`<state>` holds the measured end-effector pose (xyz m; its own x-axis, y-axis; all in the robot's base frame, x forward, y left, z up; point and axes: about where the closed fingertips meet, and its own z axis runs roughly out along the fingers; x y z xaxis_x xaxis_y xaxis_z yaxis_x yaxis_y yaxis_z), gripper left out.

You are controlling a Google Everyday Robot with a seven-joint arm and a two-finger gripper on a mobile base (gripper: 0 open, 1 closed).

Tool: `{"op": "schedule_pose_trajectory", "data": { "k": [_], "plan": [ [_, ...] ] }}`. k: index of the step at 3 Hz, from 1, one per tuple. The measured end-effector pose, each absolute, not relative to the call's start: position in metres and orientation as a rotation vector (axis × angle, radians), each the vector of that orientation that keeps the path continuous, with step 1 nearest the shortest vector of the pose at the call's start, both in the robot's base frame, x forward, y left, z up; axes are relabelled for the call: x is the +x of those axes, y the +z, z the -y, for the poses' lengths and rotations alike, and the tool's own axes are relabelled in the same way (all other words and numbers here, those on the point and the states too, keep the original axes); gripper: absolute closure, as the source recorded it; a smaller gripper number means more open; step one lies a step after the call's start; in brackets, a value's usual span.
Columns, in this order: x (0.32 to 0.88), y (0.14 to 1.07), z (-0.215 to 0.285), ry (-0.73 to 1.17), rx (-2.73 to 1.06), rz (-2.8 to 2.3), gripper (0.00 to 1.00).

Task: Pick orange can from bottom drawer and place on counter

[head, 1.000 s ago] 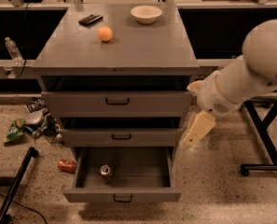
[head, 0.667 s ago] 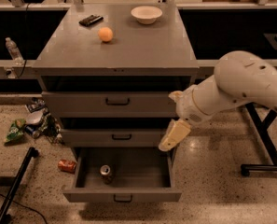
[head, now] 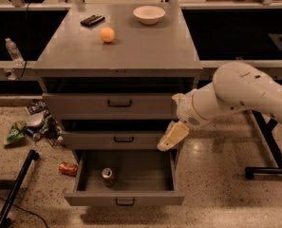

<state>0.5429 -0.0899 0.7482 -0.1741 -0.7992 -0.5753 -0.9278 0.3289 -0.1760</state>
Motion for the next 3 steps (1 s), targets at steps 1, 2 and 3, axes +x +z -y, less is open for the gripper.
{"op": "schedule_pose_trajectory", "data": {
  "k": [1, 2, 3],
  "plan": [
    [0.54, 0.684, 0.077, 0.385, -1.478, -2.009, 0.0],
    [0.56, 0.58, 0.063, 0.475, -1.382, -1.957, 0.0],
    [0.57, 0.502, 0.045, 0.535, -1.371, -1.975, 0.0]
  ]
}}
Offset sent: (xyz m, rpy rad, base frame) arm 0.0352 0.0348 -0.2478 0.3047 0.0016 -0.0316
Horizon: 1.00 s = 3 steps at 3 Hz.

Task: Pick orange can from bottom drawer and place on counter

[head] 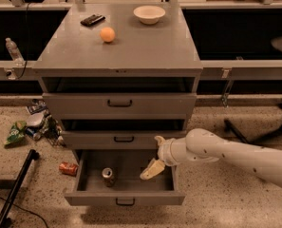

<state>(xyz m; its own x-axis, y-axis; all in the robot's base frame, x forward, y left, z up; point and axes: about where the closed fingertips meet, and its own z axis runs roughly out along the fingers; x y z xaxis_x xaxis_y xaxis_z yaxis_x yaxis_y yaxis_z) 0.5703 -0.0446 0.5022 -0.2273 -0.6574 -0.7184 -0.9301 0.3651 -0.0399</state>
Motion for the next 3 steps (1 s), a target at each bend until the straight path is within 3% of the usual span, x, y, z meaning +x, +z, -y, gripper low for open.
{"op": "schedule_pose_trajectory", "data": {
  "k": [3],
  "plan": [
    [0.566, 0.452, 0.029, 0.604, -1.309, -1.952, 0.0]
  ]
}}
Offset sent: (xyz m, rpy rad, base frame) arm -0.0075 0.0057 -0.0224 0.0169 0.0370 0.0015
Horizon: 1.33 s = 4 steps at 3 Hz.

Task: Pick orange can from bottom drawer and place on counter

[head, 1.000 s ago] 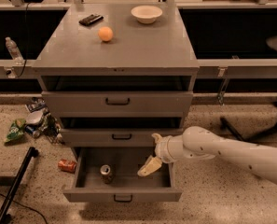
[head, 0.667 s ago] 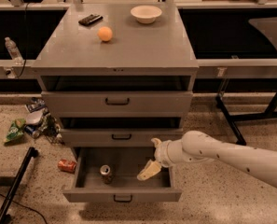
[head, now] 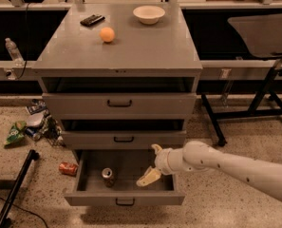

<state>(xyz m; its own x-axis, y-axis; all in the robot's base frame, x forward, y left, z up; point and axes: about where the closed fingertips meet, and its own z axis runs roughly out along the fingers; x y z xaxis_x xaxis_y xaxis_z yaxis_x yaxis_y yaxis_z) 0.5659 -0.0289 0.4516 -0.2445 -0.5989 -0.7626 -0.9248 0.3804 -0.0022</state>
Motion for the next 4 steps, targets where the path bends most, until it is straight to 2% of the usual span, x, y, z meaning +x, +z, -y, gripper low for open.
{"op": "schedule_pose_trajectory", "data": {
  "k": [2, 3, 4],
  "plan": [
    [0.611, 0.368, -0.027, 0.734, -1.202, -1.791, 0.0],
    [0.607, 0.272, -0.057, 0.89, -1.215, -1.848, 0.0],
    [0.614, 0.277, -0.054, 0.875, -1.2, -1.844, 0.0]
  ]
}}
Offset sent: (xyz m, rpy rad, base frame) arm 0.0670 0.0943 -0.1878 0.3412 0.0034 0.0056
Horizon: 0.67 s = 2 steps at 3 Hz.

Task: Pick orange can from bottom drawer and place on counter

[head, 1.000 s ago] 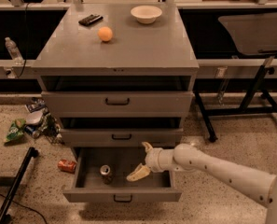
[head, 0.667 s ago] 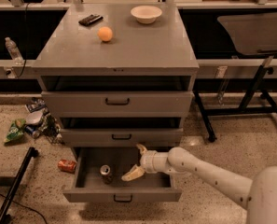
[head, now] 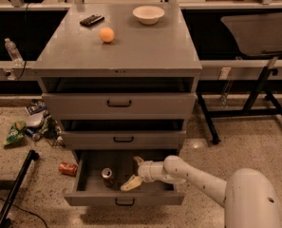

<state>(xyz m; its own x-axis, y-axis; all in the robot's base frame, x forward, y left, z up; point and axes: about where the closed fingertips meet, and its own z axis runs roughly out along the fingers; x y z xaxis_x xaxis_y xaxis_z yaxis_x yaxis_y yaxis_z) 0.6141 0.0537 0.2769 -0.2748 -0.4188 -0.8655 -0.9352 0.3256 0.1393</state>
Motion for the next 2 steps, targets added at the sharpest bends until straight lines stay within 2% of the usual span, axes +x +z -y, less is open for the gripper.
{"op": "schedule_pose_trajectory", "data": {
  "k": [2],
  "plan": [
    [0.62, 0.256, -0.077, 0.88, -1.078, -1.859, 0.0]
  ]
}}
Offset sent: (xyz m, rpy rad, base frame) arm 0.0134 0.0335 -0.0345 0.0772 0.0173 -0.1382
